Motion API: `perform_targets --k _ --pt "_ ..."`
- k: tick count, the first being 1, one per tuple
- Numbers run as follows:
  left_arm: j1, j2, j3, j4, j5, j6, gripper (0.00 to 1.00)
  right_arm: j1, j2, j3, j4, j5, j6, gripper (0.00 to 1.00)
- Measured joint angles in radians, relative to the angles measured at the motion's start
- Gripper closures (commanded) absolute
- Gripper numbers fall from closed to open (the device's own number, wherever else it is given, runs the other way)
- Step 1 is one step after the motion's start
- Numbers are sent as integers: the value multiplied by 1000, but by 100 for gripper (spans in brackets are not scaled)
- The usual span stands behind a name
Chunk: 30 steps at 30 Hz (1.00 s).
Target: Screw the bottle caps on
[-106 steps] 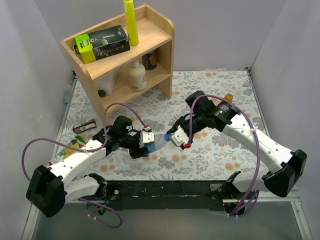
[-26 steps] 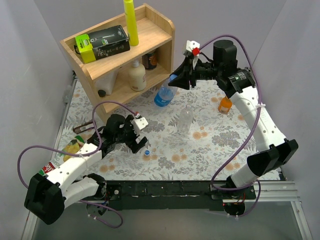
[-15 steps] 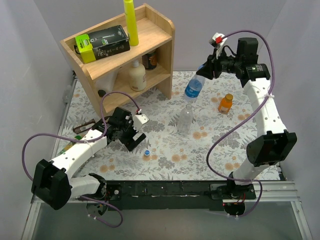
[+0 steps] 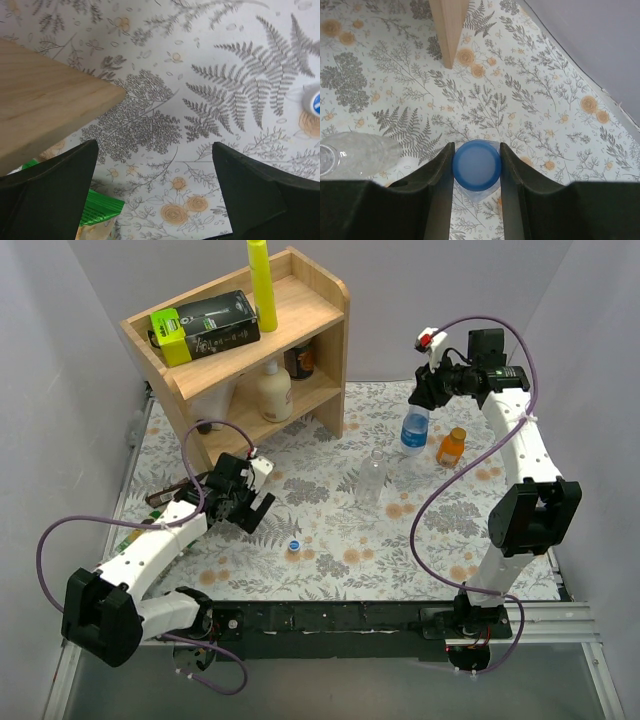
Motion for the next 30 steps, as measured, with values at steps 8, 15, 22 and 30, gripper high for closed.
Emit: perform_targets --k 8,15,22,30 --pt "70 8 23 -5 111 -72 2 -32 -16 -184 67 -24 -35 92" --pt "167 9 24 -82 314 -45 2 -41 -81 -312 168 -58 -35 85" --pt "177 10 23 -101 387 -27 2 -40 -101 -351 208 -69 -39 59" --pt "177 29 23 -105 417 -18 2 -40 -119 -369 217 -69 -41 44"
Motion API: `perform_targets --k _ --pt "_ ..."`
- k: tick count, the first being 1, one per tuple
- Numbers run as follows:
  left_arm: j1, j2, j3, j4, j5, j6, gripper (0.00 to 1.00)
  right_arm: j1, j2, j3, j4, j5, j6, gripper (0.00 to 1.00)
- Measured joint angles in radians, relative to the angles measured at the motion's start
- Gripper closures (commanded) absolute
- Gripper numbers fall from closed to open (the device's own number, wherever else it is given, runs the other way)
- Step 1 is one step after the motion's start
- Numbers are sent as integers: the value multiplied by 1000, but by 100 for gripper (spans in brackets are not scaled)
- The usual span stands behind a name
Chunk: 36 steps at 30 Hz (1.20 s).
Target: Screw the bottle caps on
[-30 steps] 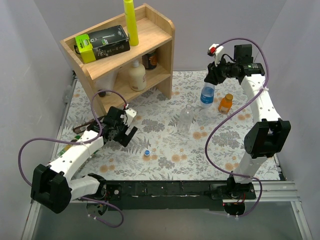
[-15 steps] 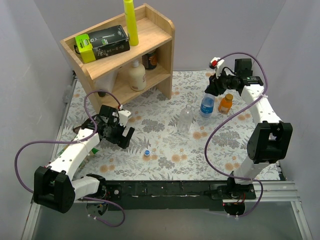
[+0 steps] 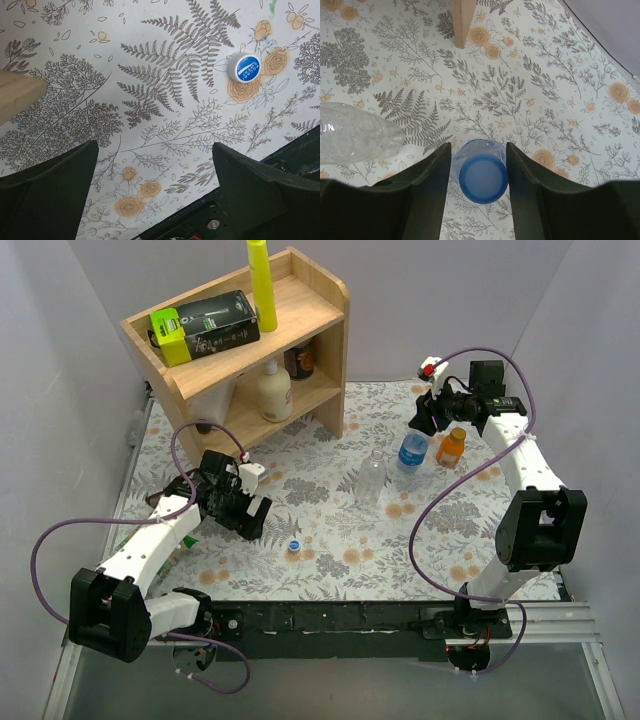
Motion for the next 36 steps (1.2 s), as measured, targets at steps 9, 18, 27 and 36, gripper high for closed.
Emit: perform_targets --k 9,18,27,36 --pt "0 2 -1 1 3 6 2 0 -2 -9 18 0 4 33" --pt "0 4 -28 -2 5 46 2 0 -62 7 61 -26 91 2" --pt "1 -27 122 -43 212 71 2 127 -270 114 72 -168 141 17" --pt "36 -106 261 56 357 -24 2 335 -296 -140 -17 -62 172 17"
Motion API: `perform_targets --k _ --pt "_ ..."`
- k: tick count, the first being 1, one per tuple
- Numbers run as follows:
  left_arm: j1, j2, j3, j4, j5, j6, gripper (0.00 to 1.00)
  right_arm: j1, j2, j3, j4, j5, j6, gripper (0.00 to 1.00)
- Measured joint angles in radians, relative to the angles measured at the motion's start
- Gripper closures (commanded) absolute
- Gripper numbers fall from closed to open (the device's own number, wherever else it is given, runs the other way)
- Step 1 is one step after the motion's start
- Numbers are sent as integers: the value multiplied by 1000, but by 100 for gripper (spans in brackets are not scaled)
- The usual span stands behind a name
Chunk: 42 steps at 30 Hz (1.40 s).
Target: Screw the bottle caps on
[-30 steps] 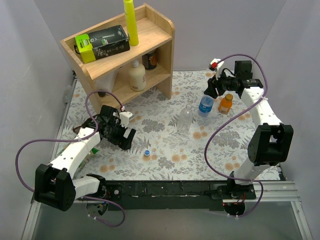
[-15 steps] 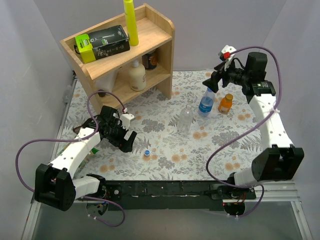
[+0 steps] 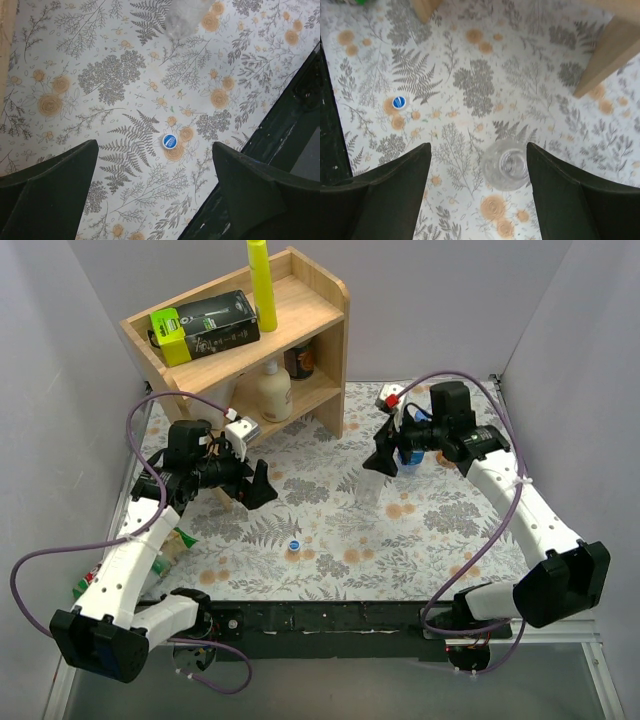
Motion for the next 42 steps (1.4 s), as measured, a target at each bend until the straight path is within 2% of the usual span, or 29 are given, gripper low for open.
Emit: perform_targets --k 6,15,20,26,29,30,33,35,42 --pt "29 7 0 7 40 -40 2 -5 -65 -183 81 83 18 20" --pt "69 62 7 -7 147 -56 2 -5 -74 -261 279 140 72 23" --pt "67 109 56 -25 180 -46 3 -5 -29 -282 375 165 98 26" --pt "50 190 119 -22 202 -31 5 -5 26 -302 425 176 117 42" --pt "19 222 118 -19 200 -14 4 -5 40 -317 441 174 119 63" --pt "-5 231 118 -18 193 -3 4 -5 41 -321 452 173 119 77" --pt "-80 234 110 -16 180 24 2 -5 41 -325 465 154 125 93" --pt "-136 232 87 3 172 36 2 -5 41 -323 457 126 136 98" --pt "-238 226 -40 195 85 -31 2 -5 42 -193 412 -8 277 99"
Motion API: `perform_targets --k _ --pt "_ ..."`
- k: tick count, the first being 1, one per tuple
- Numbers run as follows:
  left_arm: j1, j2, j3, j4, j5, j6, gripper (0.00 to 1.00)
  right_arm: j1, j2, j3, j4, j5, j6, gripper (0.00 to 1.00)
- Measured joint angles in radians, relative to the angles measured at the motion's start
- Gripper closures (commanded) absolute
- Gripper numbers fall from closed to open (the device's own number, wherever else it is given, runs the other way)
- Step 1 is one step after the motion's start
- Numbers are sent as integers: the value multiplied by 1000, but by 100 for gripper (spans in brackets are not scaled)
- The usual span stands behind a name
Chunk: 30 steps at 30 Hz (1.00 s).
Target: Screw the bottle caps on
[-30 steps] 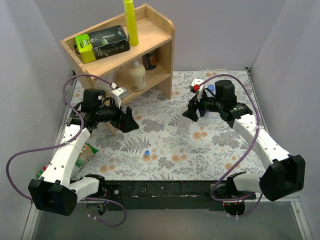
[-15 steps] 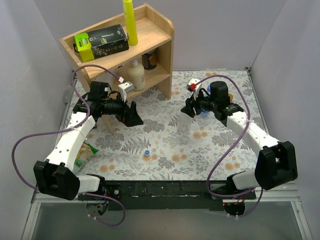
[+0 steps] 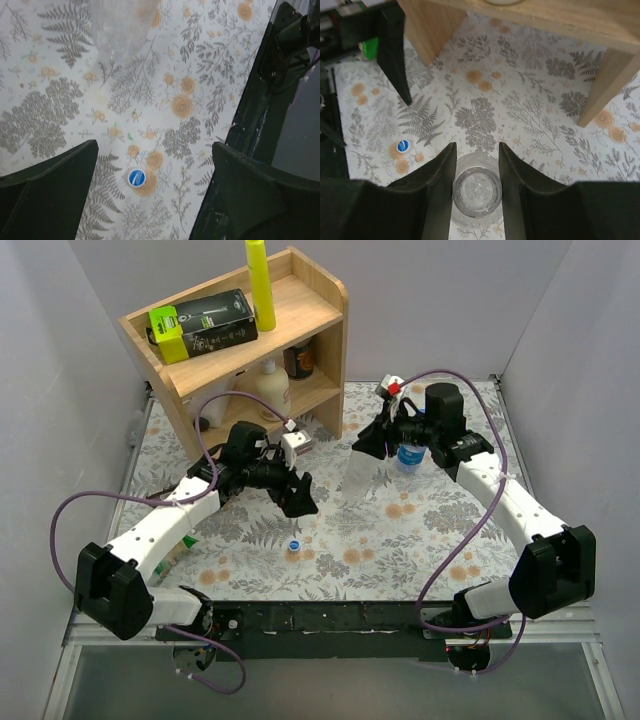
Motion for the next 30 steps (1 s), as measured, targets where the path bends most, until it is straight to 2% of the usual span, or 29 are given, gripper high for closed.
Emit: perform_targets --k 9,16,22,27,30 --pt "-95 90 -2 342 -41 -122 2 0 4 130 24 -87 143 99" --pt "-158 239 -2 492 -89 -178 2 1 7 155 32 -114 221 99" --pt "-169 283 2 583 -93 -208 14 -1 19 179 46 -115 261 99" --pt "-167 284 2 623 -93 -225 16 -4 26 182 55 -112 290 99" --pt "-167 284 2 640 -93 -230 23 -5 30 182 70 -112 301 99"
